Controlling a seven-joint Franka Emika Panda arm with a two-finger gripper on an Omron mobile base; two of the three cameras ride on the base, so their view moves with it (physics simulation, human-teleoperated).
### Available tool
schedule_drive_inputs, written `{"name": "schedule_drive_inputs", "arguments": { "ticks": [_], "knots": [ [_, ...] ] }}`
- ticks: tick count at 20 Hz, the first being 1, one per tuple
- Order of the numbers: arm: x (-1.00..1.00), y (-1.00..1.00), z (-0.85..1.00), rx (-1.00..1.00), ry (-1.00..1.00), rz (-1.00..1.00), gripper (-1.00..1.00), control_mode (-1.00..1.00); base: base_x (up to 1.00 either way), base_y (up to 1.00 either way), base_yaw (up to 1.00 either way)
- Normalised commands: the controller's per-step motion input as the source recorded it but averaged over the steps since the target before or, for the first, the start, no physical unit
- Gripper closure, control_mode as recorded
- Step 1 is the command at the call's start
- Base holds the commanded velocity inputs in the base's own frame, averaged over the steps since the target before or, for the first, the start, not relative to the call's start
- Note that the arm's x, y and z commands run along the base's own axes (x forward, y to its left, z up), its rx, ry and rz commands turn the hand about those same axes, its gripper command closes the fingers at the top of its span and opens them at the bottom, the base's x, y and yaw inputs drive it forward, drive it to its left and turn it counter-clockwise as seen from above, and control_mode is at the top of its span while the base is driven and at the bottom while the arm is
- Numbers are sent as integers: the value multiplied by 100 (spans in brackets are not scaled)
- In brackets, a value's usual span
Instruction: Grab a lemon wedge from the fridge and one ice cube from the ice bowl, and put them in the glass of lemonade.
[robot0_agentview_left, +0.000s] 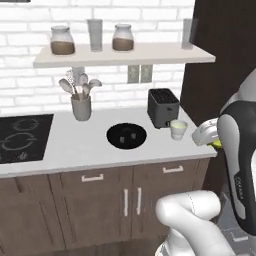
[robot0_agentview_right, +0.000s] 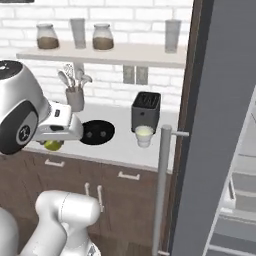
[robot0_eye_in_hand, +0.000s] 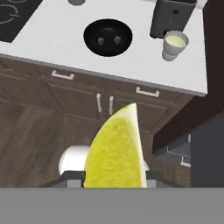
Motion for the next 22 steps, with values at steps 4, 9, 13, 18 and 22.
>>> {"name": "schedule_drive_inputs", "arguments": {
  "ticks": [4, 9, 13, 18, 22],
  "knots": [
    [0, 0, 0, 0, 0, 0, 100, 100, 45, 9, -54],
    [0, 0, 0, 0, 0, 0, 100, 100, 48, 58, -54],
    [0, 0, 0, 0, 0, 0, 100, 100, 17, 37, -51],
    [0, 0, 0, 0, 0, 0, 100, 100, 0, 55, -29],
    [0, 0, 0, 0, 0, 0, 100, 100, 0, 85, -17]
  ]
}}
